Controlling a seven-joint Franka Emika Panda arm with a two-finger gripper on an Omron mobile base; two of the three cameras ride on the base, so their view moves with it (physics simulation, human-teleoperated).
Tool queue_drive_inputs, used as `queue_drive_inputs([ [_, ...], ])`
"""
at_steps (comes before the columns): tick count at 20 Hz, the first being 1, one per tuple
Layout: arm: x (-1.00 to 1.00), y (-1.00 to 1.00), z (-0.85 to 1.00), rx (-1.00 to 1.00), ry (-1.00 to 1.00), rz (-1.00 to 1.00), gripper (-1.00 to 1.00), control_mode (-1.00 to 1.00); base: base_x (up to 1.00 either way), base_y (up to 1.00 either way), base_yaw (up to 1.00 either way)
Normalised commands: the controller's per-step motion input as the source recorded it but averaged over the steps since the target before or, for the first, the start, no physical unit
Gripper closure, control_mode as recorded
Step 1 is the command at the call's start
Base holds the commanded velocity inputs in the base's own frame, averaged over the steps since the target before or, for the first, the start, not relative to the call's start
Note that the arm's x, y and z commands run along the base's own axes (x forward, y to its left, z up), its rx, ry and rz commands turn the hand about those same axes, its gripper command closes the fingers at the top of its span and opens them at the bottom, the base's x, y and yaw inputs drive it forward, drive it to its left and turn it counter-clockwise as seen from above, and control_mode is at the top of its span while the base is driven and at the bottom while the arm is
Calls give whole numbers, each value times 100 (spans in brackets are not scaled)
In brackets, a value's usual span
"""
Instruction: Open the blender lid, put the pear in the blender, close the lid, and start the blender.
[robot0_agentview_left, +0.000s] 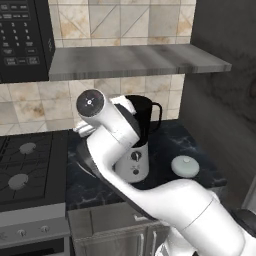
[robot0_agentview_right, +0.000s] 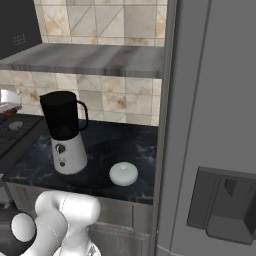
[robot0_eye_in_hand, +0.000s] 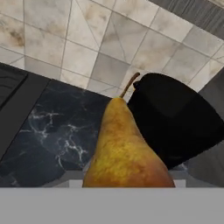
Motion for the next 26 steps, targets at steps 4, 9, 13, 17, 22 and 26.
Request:
queue_drive_inputs([
  [4, 0, -68, 80, 7, -8, 0, 100, -100, 0, 0, 0],
  [9, 0, -61, 65, 10, -3, 0, 100, -100, 0, 0, 0],
  [13, 13, -49, 33, 17, 1, 1, 100, -100, 0, 0, 0],
  [17, 54, -43, 1, 24, 13, 4, 100, -100, 0, 0, 0],
  [22, 58, -22, -12, 17, 20, 7, 100, -100, 0, 0, 0],
  [26, 44, 0, -34, 5, 20, 8, 100, -100, 0, 0, 0],
])
